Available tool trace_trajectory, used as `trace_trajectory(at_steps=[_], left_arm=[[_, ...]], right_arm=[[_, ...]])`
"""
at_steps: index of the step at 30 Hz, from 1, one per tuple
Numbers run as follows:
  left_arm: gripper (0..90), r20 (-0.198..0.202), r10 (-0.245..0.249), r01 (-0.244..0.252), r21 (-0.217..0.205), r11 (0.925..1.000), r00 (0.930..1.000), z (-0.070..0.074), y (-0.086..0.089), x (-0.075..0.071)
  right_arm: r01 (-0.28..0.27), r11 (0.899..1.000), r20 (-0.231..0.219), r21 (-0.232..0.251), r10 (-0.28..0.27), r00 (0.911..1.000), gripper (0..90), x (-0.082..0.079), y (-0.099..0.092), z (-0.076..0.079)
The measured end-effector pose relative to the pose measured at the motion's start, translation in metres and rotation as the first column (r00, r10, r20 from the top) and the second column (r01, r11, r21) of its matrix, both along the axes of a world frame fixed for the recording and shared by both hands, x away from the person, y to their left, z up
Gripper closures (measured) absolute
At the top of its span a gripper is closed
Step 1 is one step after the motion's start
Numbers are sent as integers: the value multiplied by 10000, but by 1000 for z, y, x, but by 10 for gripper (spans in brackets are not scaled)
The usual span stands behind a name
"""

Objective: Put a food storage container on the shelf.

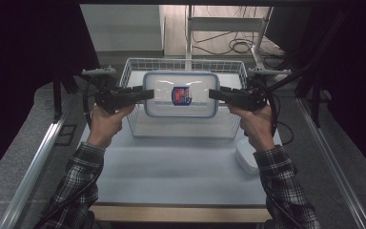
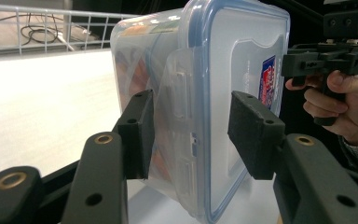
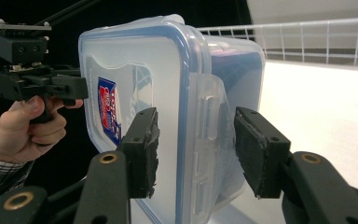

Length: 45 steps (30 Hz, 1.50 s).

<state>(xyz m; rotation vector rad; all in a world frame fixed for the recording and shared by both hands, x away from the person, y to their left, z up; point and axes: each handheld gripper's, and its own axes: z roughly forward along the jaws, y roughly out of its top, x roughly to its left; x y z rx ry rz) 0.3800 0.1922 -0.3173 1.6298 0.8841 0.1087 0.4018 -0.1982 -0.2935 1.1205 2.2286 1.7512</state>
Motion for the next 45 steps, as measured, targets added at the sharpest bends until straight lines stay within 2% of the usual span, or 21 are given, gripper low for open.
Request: trace_trajectory(at_steps=[5, 11, 16, 21, 23, 30, 34, 36, 45], left_arm=[[520, -24, -15, 15, 21, 10000, 10000, 4, -1, 14], [519, -29, 57, -57, 69, 10000, 10000, 7, -2, 29], [517, -193, 112, -113, -68, 9999, 9998, 2, -4, 40], [513, -417, 105, -110, -112, 9999, 9991, -7, -5, 49], [513, -385, 167, -176, -213, 9996, 9991, -8, -4, 50], [506, -405, 251, -257, -147, 9996, 9989, -7, -5, 54], [500, -320, 335, -343, -239, 9991, 9989, -9, -5, 55], [497, -292, 379, -384, -160, 9991, 9989, -9, -5, 54], [486, -173, 537, -536, 40, 9986, 9984, -9, -7, 53]], right_arm=[[107, 9998, 22, 146, -107, 9999, 510, 13, -1, 3], [187, 9990, -151, 412, -181, 9997, 509, 29, -3, 2], [351, 9981, -298, 505, -336, 9990, 507, 39, -4, -1], [572, 9977, -411, 355, -557, 9976, 501, 46, -2, -5], [661, 9971, -489, 376, -643, 9967, 497, 49, -2, -7], [684, 9969, -517, 382, -664, 9965, 488, 54, -1, -9], [794, 9968, -373, 132, -788, 9962, 474, 55, 2, -8], [872, 9962, -287, -39, -873, 9958, 473, 55, 2, -8], [904, 9959, -211, 62, -902, 9957, 471, 54, 3, -10]])
